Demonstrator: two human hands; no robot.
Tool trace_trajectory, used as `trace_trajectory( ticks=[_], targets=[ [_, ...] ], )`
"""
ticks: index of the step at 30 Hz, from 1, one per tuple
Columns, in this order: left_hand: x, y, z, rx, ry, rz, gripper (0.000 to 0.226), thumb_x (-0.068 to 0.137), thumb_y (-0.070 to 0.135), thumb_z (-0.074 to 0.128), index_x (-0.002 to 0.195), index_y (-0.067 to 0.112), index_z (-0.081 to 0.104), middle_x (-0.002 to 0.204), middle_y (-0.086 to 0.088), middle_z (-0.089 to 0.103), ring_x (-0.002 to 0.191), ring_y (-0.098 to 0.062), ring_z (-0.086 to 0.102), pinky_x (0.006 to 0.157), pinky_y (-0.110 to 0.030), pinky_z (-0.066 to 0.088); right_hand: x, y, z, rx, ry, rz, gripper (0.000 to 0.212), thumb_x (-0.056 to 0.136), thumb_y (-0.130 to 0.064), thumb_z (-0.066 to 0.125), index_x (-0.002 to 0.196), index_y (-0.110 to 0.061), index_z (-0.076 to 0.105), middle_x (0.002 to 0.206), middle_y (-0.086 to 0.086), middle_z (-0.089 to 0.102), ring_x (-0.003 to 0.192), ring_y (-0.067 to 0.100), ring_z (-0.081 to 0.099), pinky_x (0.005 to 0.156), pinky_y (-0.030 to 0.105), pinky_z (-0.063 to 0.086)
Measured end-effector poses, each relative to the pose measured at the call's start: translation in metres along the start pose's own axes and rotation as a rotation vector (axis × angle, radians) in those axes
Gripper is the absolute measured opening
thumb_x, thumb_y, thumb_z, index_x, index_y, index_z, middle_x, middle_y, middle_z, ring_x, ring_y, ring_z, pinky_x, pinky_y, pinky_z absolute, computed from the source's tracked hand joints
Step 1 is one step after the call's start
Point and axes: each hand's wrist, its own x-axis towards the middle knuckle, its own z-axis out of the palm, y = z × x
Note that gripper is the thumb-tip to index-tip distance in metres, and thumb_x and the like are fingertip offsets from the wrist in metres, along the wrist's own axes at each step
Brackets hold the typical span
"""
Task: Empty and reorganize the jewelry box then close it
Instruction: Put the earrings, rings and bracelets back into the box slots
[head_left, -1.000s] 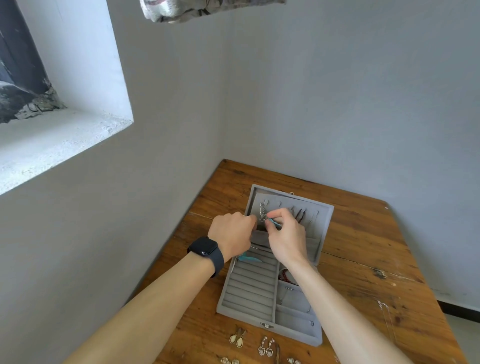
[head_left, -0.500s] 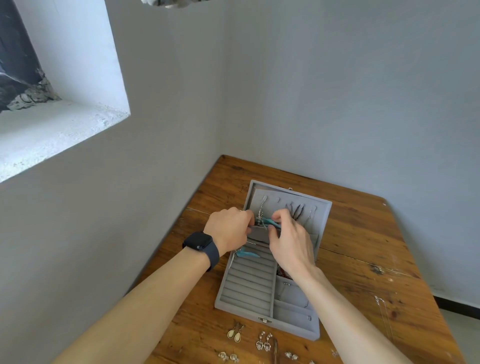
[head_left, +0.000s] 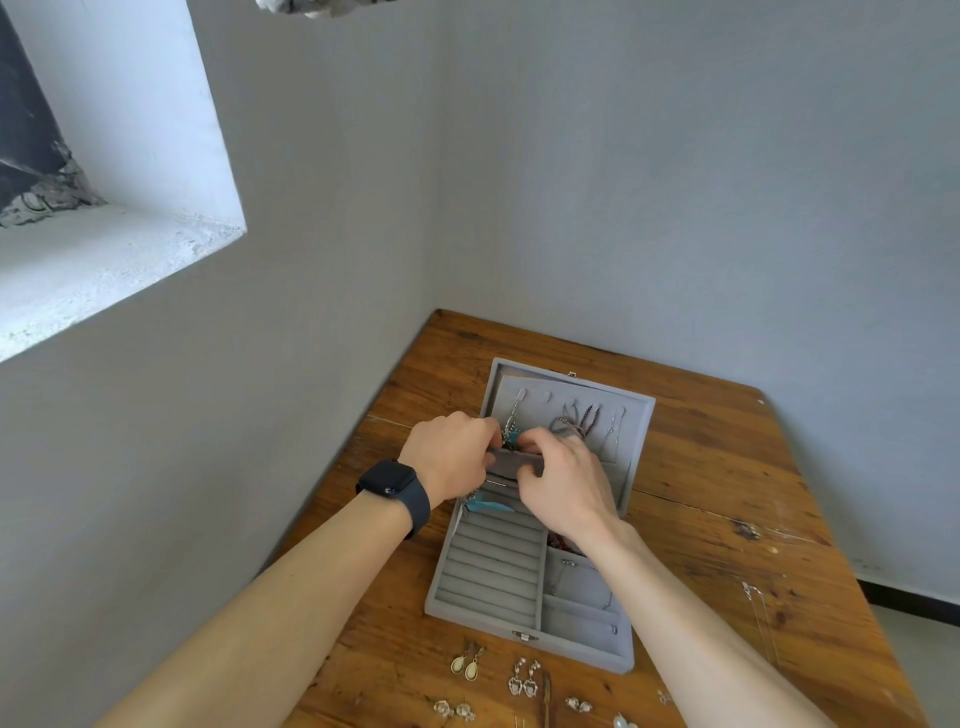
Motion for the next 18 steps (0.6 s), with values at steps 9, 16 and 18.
trace_trajectory(
  ticks=[9, 16, 18],
  targets=[
    [0.002, -0.0009, -0.0015, -0.02, -0.033, -0.006, 0.026, 0.099, 0.028, 0.053, 0.125, 0.027, 0.059, 0.113, -0.002, 0.068, 0.096, -0.024, 0.066, 0.074, -0.037, 0.054, 0.0037, 0.0002, 0.0012, -0.032, 0.119, -0.037, 0.023, 0.096, -0.024, 0.051, 0.117, -0.029, 0.062, 0.108, -0.007, 0.07, 0.096, 0.022, 0.067, 0.07, 0.033, 0.054],
    [0.0024, -0.0007, -0.0011, -0.015, -0.033, -0.006, 0.025, 0.099, 0.028, 0.055, 0.124, 0.026, 0.059, 0.111, -0.003, 0.068, 0.094, -0.024, 0.066, 0.072, -0.035, 0.054, -0.0011, -0.0003, 0.0013, -0.036, 0.204, -0.094, 0.013, 0.096, -0.037, 0.055, 0.106, -0.033, 0.063, 0.099, -0.011, 0.068, 0.085, 0.022, 0.067, 0.061, 0.03, 0.051],
    [0.0022, -0.0004, -0.0004, -0.01, -0.033, -0.003, 0.026, 0.099, 0.028, 0.054, 0.125, 0.025, 0.059, 0.111, -0.002, 0.068, 0.093, -0.023, 0.066, 0.07, -0.034, 0.052, -0.0009, -0.0001, 0.001, -0.056, 0.227, -0.113, 0.014, 0.097, -0.034, 0.054, 0.107, -0.032, 0.064, 0.097, -0.009, 0.068, 0.081, 0.025, 0.067, 0.06, 0.032, 0.052]
  ],
)
